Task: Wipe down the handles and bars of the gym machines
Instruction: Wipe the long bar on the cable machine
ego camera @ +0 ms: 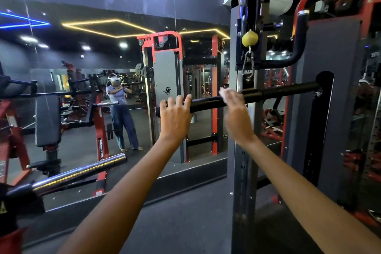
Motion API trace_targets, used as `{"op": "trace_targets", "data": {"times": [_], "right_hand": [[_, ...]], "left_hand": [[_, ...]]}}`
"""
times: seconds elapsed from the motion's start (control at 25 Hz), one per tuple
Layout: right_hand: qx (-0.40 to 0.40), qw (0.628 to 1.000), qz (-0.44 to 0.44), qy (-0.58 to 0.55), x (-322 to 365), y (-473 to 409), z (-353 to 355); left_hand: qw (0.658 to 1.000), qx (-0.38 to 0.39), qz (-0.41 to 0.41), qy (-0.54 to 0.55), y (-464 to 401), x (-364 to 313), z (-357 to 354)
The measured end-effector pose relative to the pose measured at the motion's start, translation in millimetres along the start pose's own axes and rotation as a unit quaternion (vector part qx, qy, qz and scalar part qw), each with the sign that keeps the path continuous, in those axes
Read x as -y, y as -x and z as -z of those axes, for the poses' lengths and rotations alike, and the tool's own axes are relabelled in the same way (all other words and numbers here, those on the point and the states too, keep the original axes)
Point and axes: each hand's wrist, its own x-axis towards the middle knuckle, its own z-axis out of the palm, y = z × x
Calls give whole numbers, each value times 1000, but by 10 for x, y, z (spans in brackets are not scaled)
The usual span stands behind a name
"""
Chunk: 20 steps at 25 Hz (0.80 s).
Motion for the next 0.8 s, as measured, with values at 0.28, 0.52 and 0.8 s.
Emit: {"op": "trace_targets", "data": {"times": [0.28,0.52,0.8], "right_hand": [[-15,999,27,36,-372,-8,66],[49,979,196,4,257,121,-223],[18,997,68,-24,81,39,-133]], "left_hand": [[991,-130,-14,-4,202,20,-247],[988,-155,12,18,240,-13,-325],[984,-171,-21,34,233,119,-394]]}}
